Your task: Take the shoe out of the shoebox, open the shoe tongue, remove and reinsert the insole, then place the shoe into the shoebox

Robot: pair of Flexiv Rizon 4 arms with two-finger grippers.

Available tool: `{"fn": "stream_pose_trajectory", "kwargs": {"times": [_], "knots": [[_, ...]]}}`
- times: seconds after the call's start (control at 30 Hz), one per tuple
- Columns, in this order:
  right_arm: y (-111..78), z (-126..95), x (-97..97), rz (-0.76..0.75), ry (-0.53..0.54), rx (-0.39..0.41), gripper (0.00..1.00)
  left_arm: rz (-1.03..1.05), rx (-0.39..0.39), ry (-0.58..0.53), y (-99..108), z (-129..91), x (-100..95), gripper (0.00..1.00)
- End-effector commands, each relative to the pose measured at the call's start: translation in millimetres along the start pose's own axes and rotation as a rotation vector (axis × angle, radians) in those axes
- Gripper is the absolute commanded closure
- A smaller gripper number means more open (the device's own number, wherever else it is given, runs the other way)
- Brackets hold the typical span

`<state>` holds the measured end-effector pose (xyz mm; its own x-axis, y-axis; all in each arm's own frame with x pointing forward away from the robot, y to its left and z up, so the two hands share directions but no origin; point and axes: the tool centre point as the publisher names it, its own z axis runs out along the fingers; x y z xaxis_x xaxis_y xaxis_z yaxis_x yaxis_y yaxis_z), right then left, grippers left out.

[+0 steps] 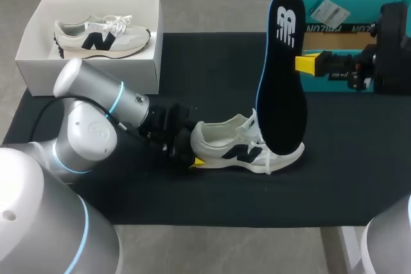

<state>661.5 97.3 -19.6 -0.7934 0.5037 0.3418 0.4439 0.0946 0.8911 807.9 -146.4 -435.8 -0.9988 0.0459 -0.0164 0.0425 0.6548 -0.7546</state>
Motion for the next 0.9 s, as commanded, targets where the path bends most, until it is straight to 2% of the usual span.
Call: {"fn": "stream_pose_trajectory", "kwargs": {"times": [0.03,0.2,0.47,0.67,0.77,0.9], "knots": [[-7.5,-6,17.3,0.0,-0.144,-0.015,1.0,0.018,-0.041,-0.035,-6,-10,3.9,0.0],[-7.5,-6,17.3,0.0,-0.144,-0.015,1.0,0.023,-0.101,-0.071,-6,-23,-1.3,0.0],[-7.5,-6,17.3,0.0,-0.144,-0.015,1.0,0.017,-0.182,-0.05,-12,-35,-3.6,0.0],[-7.5,-6,17.3,0.0,-0.144,-0.015,1.0,0.052,-0.323,-0.096,-31,-58,-4.7,0.0],[-7.5,-6,17.3,0.0,-0.144,-0.015,1.0,0.067,-0.434,-0.149,-41,-68,-8.0,0.0],[-7.5,-6,17.3,0.0,-0.144,-0.015,1.0,0.101,-0.512,-0.105,-60,-72,-2.8,0.0]]}}
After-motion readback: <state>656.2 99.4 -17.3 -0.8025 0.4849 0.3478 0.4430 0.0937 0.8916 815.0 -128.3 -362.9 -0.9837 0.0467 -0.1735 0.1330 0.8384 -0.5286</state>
